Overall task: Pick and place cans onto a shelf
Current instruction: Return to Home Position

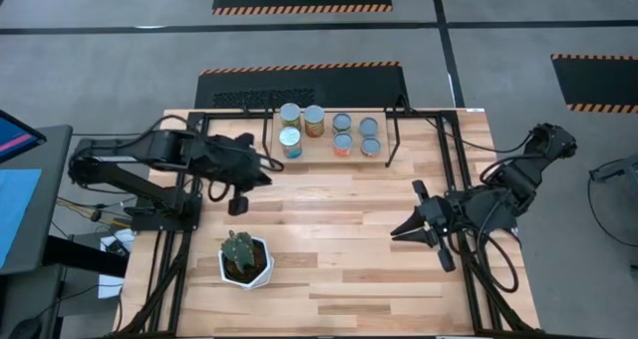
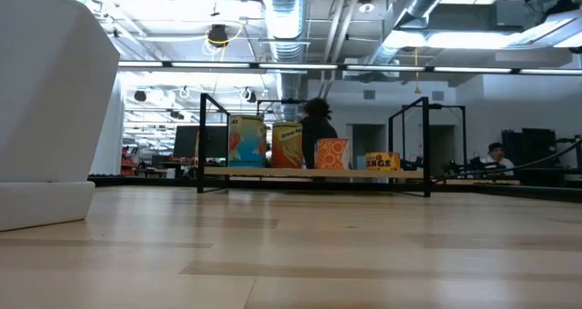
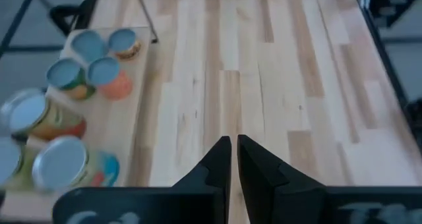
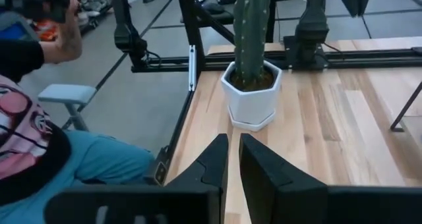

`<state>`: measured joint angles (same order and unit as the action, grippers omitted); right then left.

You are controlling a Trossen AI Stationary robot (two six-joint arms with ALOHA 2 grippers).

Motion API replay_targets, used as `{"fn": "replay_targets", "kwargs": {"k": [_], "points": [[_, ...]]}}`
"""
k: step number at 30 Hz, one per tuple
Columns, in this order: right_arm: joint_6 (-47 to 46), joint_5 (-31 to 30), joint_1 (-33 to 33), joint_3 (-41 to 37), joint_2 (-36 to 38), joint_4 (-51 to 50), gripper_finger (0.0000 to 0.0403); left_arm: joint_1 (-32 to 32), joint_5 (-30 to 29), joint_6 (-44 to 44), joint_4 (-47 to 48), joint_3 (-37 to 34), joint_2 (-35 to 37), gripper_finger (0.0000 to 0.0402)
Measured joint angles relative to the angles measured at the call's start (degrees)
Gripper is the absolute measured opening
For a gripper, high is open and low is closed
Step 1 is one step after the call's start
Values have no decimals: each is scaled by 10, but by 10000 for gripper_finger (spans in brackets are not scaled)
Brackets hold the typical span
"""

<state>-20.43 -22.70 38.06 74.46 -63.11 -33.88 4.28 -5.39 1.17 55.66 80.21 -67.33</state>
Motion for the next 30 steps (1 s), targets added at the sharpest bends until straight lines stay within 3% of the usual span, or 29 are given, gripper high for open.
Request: {"fn": "replay_targets", "kwargs": {"k": [5,9,13,16,19,24,30], "points": [[43,0,-8,0,0,-2,60,2,-35,89,59,57,19,18],[67,1,-17,-22,8,-8,60,4,-73,129,93,38,87,18],[55,3,-17,-124,35,51,60,22,-85,171,11,-95,220,18],[59,21,-17,-227,86,151,60,35,-37,169,-132,-228,318,18],[87,83,-27,-339,151,276,60,40,1,163,-216,-337,387,18],[98,192,-70,-500,236,448,60,39,21,180,-314,-456,446,18],[113,214,-121,-608,270,552,60,39,11,172,-464,-569,453,18]]}}
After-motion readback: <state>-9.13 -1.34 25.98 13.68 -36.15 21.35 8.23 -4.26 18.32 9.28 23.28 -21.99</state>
